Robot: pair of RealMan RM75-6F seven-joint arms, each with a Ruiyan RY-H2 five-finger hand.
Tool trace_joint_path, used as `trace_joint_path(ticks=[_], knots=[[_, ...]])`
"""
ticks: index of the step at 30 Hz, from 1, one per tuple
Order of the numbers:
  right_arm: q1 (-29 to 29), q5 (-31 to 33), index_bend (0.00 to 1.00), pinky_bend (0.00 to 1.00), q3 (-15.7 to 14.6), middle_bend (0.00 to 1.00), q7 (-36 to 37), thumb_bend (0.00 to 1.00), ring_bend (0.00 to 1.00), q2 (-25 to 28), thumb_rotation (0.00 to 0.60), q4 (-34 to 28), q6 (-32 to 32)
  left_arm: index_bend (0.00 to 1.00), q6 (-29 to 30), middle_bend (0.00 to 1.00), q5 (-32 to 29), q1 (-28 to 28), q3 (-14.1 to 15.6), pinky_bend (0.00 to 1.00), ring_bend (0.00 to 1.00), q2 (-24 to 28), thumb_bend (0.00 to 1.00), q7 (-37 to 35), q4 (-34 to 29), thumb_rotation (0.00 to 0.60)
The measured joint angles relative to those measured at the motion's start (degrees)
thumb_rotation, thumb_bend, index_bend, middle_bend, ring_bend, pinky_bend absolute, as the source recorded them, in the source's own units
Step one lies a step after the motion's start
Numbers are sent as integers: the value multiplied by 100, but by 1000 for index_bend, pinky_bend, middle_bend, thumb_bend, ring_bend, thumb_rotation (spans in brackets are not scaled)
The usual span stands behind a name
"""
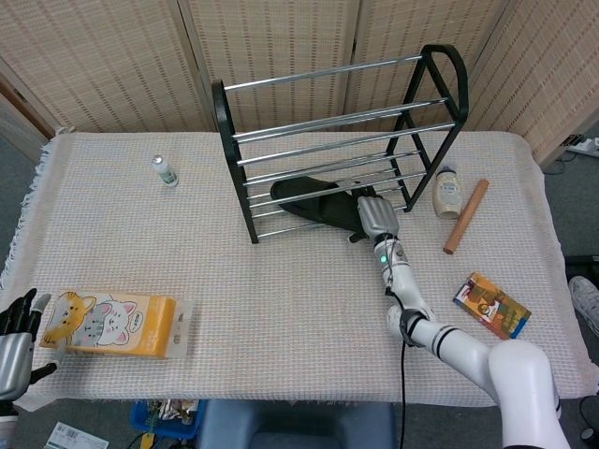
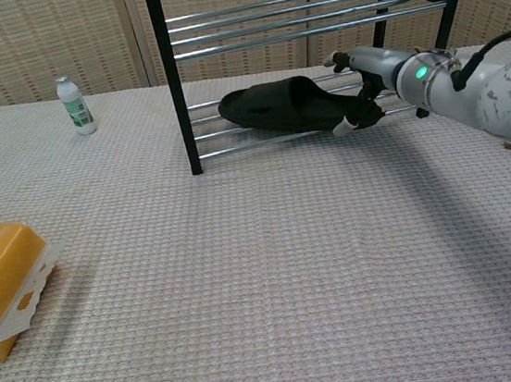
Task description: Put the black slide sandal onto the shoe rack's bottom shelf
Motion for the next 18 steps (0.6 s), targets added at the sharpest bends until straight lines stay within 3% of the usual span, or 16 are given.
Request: trace_joint_path(ticks=[18], knots=[[-187,-600,0,198,-235,43,473,0,0,129,600,-556,79,100,2,0,-2,1,-4,151,0,29,323,-13,-25,600]])
